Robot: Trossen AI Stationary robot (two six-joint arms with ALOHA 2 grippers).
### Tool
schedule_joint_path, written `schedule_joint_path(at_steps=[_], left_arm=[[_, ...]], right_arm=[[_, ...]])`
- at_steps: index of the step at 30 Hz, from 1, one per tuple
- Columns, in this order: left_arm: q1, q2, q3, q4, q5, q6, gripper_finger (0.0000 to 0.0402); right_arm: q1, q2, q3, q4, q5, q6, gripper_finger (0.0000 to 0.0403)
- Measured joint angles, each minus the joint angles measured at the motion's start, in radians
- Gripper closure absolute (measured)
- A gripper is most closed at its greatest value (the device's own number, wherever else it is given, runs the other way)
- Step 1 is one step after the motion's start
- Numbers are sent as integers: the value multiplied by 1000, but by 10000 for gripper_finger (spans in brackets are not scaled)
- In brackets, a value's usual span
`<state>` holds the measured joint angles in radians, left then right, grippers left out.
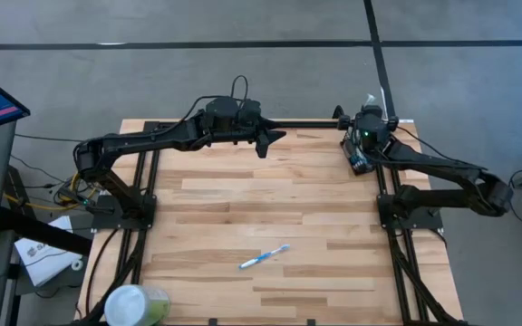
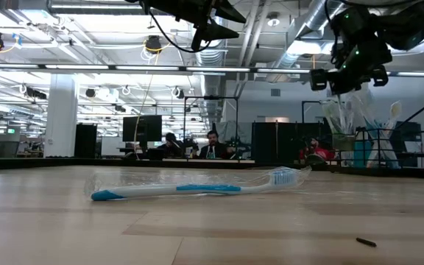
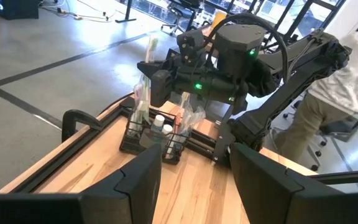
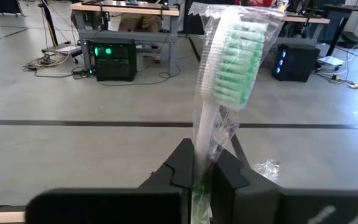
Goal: Pick & Place toothbrushing station
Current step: Put the green toothbrush in the left section of wire organizer
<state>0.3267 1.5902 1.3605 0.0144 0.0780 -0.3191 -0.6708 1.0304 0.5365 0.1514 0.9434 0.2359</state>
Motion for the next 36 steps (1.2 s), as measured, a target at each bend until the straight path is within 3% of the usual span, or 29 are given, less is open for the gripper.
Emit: schedule_joint_path(at_steps=[14, 36], left_arm=[[0, 0, -71, 8, -11, -40, 215], [0, 0, -80, 32, -26, -53, 215]], right_arm=[[3, 4, -110, 199, 29, -24, 387], [-11, 104, -150, 217, 26, 78, 385]])
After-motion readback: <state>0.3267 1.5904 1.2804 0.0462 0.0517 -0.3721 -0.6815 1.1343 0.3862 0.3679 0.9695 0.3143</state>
